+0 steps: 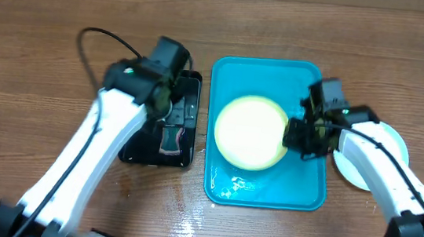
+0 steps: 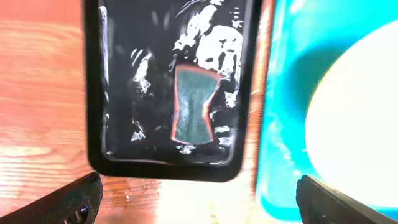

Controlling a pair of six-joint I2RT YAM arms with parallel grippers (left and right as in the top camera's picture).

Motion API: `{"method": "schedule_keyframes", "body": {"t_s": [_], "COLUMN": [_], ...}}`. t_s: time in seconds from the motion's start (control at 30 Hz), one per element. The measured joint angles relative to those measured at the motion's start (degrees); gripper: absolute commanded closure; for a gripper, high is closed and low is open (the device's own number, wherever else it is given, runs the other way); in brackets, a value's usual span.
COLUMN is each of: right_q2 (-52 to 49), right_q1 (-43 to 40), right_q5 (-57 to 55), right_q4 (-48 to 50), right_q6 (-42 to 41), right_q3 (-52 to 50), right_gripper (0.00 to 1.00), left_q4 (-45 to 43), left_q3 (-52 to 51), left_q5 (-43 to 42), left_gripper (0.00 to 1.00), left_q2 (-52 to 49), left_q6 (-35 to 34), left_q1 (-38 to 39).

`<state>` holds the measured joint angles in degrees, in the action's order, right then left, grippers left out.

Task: Clean dirty plates on tray and stack at the side
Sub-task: 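Return the sponge to the black tray with the left gripper, then lift the yellow plate with the right gripper and tilt it over the black tray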

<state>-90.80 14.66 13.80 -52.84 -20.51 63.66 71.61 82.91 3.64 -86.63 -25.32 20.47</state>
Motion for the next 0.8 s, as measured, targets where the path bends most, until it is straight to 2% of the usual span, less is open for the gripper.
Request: {"method": "schedule_keyframes", "body": {"t_s": [0.17,0.4,0.57,0.6,0.8], "right_q2": [0.5,0.5,0.4,0.2,0.2], "right_q1": [6.4,20.6,30.0,32.7,39.1], "right_q5": [-3.3,-13.5,-25.9,-31.8,-47.5], "right_q4": [1.7,12.6,18.3,20.0,22.2], "right_q6": [0.3,0.5,0.7,0.9,1.0], "right_q3": [8.3,9.9,9.8,9.8,9.8], "right_gripper": [0.96,0.96,0.96,0.96,0.96], "left_q4": [4.3,7.8,10.1,11.1,14.1], "left_q3": [5.6,9.9,10.2,10.2,10.2], "left_q5": [0.8,4.2,5.1,5.2,5.2], "left_gripper": [0.00,0.00,0.00,0.00,0.00], "left_q2": [8.7,19.9,26.3,27.5,28.4], "left_q6": [0.0,0.0,0.0,0.0,0.0], "left_q1": [0.0,0.0,0.0,0.0,0.0]}}
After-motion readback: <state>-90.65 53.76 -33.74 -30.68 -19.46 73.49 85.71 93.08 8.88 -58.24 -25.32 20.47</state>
